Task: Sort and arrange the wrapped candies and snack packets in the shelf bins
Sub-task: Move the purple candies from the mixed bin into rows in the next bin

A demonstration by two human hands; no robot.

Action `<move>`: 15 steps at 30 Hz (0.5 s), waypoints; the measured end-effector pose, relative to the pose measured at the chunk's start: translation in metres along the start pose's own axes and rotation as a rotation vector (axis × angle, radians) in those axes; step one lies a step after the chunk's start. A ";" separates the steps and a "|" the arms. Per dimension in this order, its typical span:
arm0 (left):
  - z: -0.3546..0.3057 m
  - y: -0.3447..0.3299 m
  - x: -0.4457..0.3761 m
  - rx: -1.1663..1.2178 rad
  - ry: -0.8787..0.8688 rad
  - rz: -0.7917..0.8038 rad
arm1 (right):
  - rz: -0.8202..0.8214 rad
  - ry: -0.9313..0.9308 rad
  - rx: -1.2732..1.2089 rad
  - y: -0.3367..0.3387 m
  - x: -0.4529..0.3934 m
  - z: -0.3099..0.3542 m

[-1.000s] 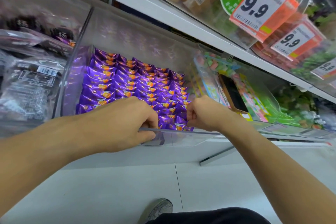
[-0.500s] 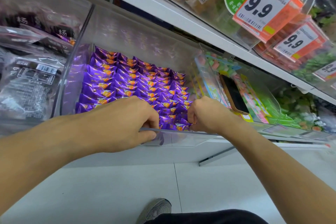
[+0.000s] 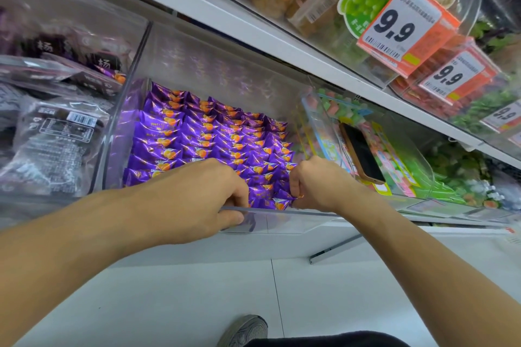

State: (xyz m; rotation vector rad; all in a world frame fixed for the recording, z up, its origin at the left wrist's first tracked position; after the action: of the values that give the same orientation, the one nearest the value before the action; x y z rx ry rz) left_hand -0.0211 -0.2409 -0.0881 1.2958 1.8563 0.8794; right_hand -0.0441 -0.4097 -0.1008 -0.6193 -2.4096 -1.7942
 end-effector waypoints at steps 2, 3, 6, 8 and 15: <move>-0.001 0.000 0.000 -0.001 -0.001 -0.007 | 0.006 0.006 -0.012 0.000 0.001 0.000; -0.001 0.001 0.001 -0.001 -0.001 -0.018 | 0.016 0.006 -0.021 -0.001 0.002 0.000; -0.001 0.008 0.008 0.019 -0.004 -0.087 | 0.038 -0.002 -0.052 0.000 0.005 -0.003; -0.003 0.020 0.016 0.053 -0.016 -0.141 | 0.008 -0.007 -0.059 0.009 0.008 -0.005; -0.024 0.115 0.078 0.251 -0.066 -0.557 | -0.418 0.107 -0.560 0.113 0.054 0.049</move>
State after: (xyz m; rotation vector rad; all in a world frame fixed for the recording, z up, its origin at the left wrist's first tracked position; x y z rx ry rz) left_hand -0.0059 -0.1392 0.0084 0.8506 2.1642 0.3129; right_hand -0.0444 -0.3230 0.0013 -0.0277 -2.0664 -2.6237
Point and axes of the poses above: each hand's wrist, its own x-axis away from the middle knuckle, its own y-axis out of the back of the hand, z = x × y, the point moved 10 cm from there along -x, towards the middle knuckle, and after that the axes turned 5 degrees about -y, right-handed, at the moved point
